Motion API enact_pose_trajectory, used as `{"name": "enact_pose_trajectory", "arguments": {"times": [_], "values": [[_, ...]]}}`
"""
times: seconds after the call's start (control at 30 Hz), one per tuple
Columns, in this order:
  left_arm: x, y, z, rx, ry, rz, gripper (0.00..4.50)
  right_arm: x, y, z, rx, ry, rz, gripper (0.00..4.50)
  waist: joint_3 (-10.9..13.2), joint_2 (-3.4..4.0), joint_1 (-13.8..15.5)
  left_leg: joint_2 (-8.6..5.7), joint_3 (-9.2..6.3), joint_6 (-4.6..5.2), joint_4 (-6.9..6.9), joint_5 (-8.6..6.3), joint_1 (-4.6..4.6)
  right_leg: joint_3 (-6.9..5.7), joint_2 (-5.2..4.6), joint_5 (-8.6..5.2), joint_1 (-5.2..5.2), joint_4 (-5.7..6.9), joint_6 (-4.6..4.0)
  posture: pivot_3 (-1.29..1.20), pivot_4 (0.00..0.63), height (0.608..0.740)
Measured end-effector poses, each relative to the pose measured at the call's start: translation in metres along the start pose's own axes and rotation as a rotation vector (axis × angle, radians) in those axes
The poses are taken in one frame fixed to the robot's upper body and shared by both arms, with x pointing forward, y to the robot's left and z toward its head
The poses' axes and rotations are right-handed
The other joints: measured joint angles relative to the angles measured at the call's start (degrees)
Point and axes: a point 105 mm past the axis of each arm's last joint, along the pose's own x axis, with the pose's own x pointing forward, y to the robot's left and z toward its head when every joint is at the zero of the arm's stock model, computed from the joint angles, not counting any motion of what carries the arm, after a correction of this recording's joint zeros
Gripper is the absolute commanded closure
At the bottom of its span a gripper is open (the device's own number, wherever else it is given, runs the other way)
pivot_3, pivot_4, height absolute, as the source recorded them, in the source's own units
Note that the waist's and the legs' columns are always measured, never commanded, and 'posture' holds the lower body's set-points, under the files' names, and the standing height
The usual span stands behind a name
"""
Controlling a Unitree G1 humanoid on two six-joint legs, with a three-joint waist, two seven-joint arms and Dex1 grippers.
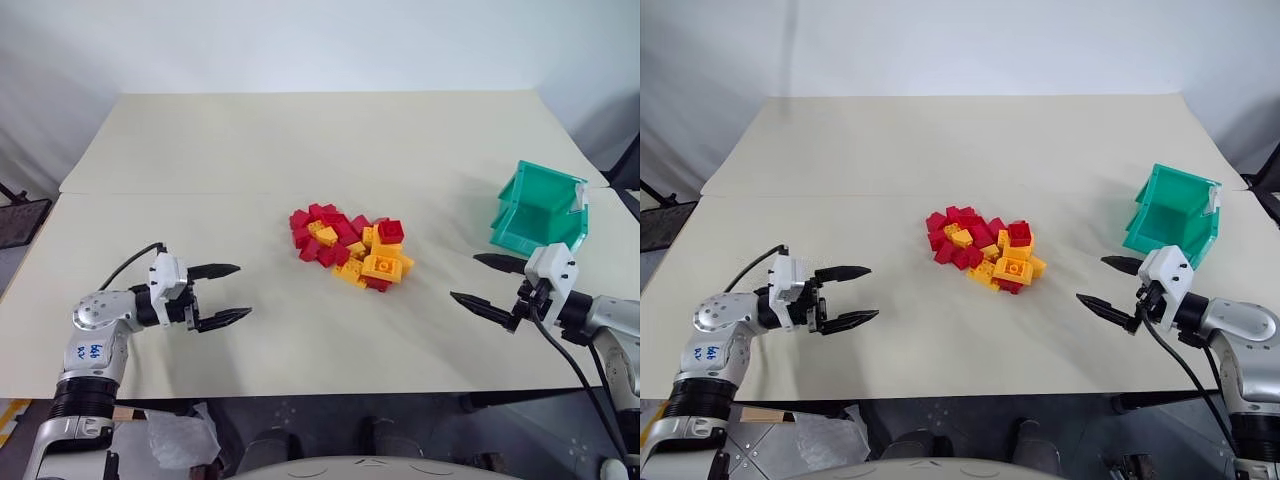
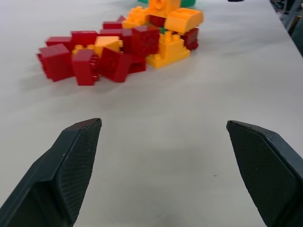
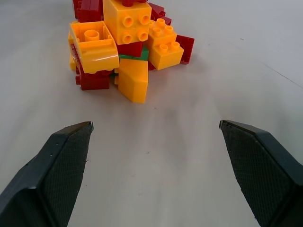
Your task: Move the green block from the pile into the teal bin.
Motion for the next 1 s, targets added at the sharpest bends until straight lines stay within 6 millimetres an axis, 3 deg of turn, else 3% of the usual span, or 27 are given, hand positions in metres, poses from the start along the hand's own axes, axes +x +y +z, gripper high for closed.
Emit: {"name": "enact_pose_trajectory", "arguments": {"times": [0.43, 0.53, 0.63, 0.8, 0.9, 1.0], "values": [[0.003, 0.004, 0.01, -0.034, -0.002, 0.051, 0.0, 0.005, 0.003, 0.011, 0.011, 0.036, -0.05, 0.02, 0.0, 0.0, 0.0, 0.02, 0.01, -0.02, 0.0, -0.01, -0.05, 0.05, 0.01, 0.0, -0.09, 0.01, 0.0, 0.0, 0.15, 0.74], [0.004, 0.004, 0.013, -0.027, -0.014, 0.048, 0.0, 0.009, 0.002, 0.021, -0.022, 0.053, -0.103, 0.63, 0.0, 0.0, 0.1, 0.02, 0.08, -0.03, 0.0, -0.01, -0.07, 0.11, 0.01, 0.0, -0.18, 0.05, 0.0, 0.0, 0.15, 0.74], [0.004, 0.003, 0.015, -0.025, -0.032, 0.037, 0.0, 0.02, 0.008, 0.039, 0.005, 0.015, -0.156, 1.66, 0.0, 0.0, 0.1, 0.04, 0.15, -0.05, 0.0, -0.01, -0.16, 0.24, 0.04, 0.0, -0.37, 0.13, 0.0, 0.0, 0.15, 0.74], [0.006, 0.002, 0.02, -0.025, -0.067, 0.018, 0.0, 0.049, 0.05, 0.063, 0.046, -0.027, -0.052, 3.4, 0.0, 0.0, 0.0, 0.06, 0.34, -0.07, 0.0, -0.02, -0.22, 0.45, 0.1, 0.0, -0.56, 0.18, -0.01, 0.0, 0.15, 0.74], [0.005, 0.001, 0.027, -0.012, -0.098, 0.01, 0.0, 0.059, 0.064, 0.073, 0.065, -0.048, -0.017, 4.45, 0.0, -0.01, 0.0, 0.06, 0.4, -0.06, 0.0, -0.03, -0.22, 0.53, 0.1, 0.0, -0.59, 0.18, -0.01, 0.0, 0.15, 0.74], [0.005, -0.001, 0.036, -0.002, -0.133, -0.013, 0.0, 0.072, 0.078, 0.083, 0.084, -0.069, 0.037, 4.48, 0.0, -0.01, 0.0, 0.07, 0.43, -0.05, 0.0, -0.03, -0.2, 0.57, 0.12, 0.0, -0.62, 0.19, -0.01, 0.0, 0.15, 0.74]]}}
